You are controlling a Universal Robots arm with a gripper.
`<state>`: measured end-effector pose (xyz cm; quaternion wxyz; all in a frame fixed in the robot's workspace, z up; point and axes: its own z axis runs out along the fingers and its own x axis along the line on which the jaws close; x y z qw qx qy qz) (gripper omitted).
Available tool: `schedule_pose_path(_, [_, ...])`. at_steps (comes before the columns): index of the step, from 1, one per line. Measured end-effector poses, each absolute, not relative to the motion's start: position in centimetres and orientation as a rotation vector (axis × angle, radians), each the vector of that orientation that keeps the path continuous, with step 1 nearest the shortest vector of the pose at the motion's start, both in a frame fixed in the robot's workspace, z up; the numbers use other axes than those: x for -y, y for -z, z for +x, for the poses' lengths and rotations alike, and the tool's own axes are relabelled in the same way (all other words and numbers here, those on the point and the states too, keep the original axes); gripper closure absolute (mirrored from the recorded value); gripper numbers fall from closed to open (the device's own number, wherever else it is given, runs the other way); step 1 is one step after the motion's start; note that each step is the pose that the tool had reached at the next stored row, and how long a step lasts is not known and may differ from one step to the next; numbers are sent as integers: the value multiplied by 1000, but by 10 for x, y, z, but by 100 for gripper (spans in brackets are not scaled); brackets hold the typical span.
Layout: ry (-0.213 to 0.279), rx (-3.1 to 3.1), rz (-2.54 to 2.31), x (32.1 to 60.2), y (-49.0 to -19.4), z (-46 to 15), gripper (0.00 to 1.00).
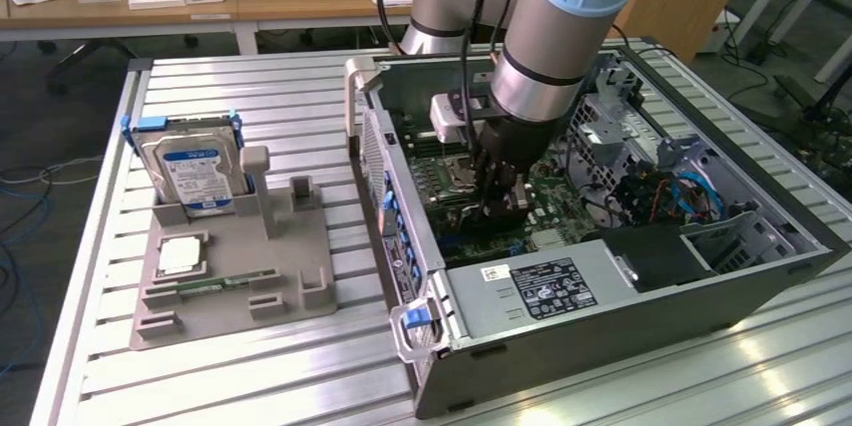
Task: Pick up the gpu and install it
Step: 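Insert the gpu into the slot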
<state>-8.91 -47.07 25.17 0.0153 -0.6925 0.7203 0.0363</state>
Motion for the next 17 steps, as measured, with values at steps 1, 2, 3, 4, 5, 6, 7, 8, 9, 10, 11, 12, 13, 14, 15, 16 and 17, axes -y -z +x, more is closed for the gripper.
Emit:
schedule_pose_path(1, [-113,-2241,-2155,471,-251,-89,73])
schedule_pose_path(2, [-113,-2241,-2155,471,-250,-89,73])
schedule_pose_path(3, [-113,-2241,-2155,471,-250,-89,73])
schedule_pose_path(4, [-113,-2241,-2155,471,-250,-89,73])
schedule_pose_path(5, [-113,-2241,-2155,471,-250,-89,73])
schedule_pose_path(6, [-113,-2241,-2155,471,-250,-90,73])
schedule_pose_path(7, [-113,-2241,-2154,471,-250,-90,73])
schedule_pose_path(8, [-113,-2241,-2154,470,-250,-90,73])
schedule_pose_path(9, [-113,-2241,-2154,471,-250,-90,73])
schedule_pose_path(10, [-113,-2241,-2154,471,-250,-91,73])
schedule_pose_path(11, [-113,-2241,-2155,471,-250,-91,73])
schedule_pose_path(12, [-113,-2241,-2155,471,-250,-91,73])
schedule_pose_path(13, [-113,-2241,-2155,471,-250,-91,73])
schedule_pose_path(14, [-113,-2241,-2155,471,-250,-91,73])
schedule_pose_path(15, [-113,-2241,-2155,471,-250,-91,73])
schedule_pose_path(16, [-113,-2241,-2155,471,-250,-91,73])
schedule_pose_path(17, [-113,-2241,-2155,471,-250,-91,73])
